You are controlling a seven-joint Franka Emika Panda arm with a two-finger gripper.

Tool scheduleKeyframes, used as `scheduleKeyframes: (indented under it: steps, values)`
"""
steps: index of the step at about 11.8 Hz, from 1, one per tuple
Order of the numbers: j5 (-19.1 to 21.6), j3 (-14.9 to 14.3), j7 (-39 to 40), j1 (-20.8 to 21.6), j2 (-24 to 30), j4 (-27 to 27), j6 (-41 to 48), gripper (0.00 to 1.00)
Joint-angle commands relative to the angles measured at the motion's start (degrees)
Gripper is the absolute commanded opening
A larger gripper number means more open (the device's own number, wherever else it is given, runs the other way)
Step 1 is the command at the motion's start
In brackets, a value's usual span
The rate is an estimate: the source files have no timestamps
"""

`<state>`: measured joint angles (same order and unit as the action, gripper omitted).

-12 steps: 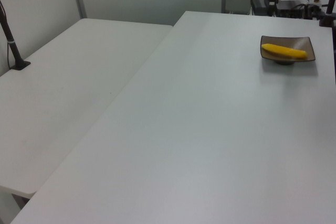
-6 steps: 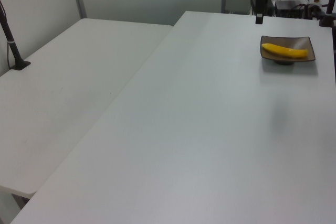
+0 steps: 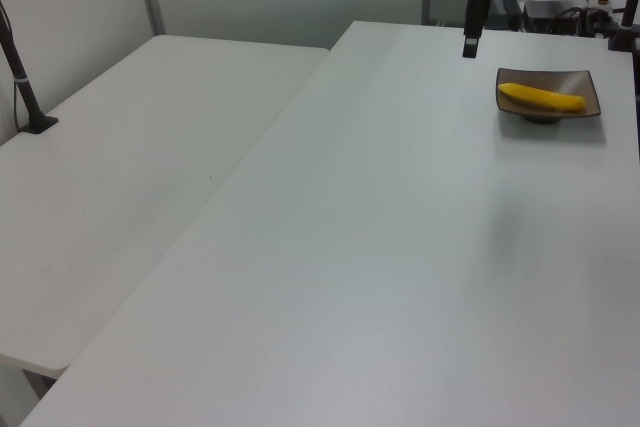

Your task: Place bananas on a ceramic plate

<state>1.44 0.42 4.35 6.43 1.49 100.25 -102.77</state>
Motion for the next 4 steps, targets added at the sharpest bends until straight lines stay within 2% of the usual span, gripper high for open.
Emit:
scheduleKeyframes:
  steps: [1, 4]
  values:
    - [1.73, -1.3, 0.05, 0.95, -0.17, 0.3, -1.02, 1.0]
    - [1.73, -1.21, -0.13, 1.21, -0.43, 0.21, -1.11, 1.0]
